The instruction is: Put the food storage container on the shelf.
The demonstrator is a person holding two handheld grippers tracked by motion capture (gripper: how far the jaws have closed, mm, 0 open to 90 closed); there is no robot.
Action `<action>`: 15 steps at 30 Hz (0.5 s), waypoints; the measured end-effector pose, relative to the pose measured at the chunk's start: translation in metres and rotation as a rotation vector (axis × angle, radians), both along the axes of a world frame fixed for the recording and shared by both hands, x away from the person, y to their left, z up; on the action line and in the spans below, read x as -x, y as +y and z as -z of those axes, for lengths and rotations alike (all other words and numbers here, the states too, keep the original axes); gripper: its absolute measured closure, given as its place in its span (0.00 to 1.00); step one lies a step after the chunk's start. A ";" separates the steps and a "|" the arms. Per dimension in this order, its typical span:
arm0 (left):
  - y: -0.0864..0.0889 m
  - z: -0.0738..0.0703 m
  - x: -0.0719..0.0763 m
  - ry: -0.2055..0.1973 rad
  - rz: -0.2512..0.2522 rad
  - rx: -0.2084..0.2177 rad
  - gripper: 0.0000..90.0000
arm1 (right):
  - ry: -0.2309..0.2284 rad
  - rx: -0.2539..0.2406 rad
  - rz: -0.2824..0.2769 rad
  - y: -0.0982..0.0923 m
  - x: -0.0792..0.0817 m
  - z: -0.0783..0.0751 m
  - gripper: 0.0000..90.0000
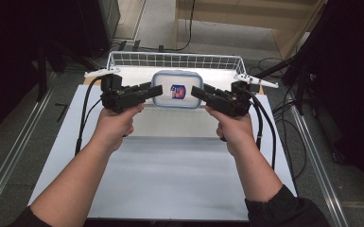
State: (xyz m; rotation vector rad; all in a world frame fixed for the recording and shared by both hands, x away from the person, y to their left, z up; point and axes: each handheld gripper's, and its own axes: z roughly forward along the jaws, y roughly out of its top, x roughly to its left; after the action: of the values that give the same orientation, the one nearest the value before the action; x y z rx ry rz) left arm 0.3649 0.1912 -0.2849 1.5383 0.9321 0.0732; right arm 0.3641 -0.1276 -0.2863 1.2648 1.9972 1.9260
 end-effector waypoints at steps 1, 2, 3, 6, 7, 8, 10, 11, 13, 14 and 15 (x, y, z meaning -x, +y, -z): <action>0.000 0.000 0.000 0.007 0.000 0.002 0.57 | 0.002 0.002 0.001 0.000 0.000 0.000 0.59; 0.000 0.001 -0.001 0.024 0.007 0.007 0.57 | 0.001 0.004 0.003 0.000 0.001 -0.001 0.59; 0.000 0.001 -0.001 0.024 0.007 0.007 0.58 | 0.003 0.004 0.003 -0.001 0.000 -0.001 0.59; 0.000 0.001 -0.001 0.037 0.006 0.001 0.57 | 0.011 0.004 -0.001 -0.001 0.000 0.000 0.59; 0.000 0.001 -0.001 0.040 0.005 0.000 0.57 | 0.015 0.005 -0.004 -0.001 -0.001 0.000 0.59; -0.001 0.001 -0.002 0.051 0.001 0.000 0.57 | 0.021 0.004 -0.003 -0.001 -0.002 0.001 0.59; 0.000 0.003 -0.004 0.057 -0.002 0.002 0.57 | 0.027 0.004 -0.002 -0.001 -0.003 0.001 0.59; 0.000 0.003 -0.004 0.057 -0.002 0.002 0.57 | 0.027 0.004 -0.002 -0.001 -0.003 0.001 0.59; -0.001 0.004 -0.006 0.065 -0.007 0.009 0.57 | 0.038 0.002 0.002 0.000 -0.005 0.003 0.59; 0.000 0.004 -0.007 0.070 -0.009 0.013 0.57 | 0.041 -0.005 0.004 0.000 -0.007 0.003 0.59; 0.000 0.004 -0.009 0.074 -0.012 0.018 0.57 | 0.043 -0.008 0.004 0.000 -0.008 0.004 0.59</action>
State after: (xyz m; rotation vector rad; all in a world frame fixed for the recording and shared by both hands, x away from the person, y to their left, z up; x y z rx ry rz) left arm 0.3734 0.1909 -0.2894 1.5277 0.9978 0.0166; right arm 0.3723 -0.1281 -0.2900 1.3228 2.0076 1.9227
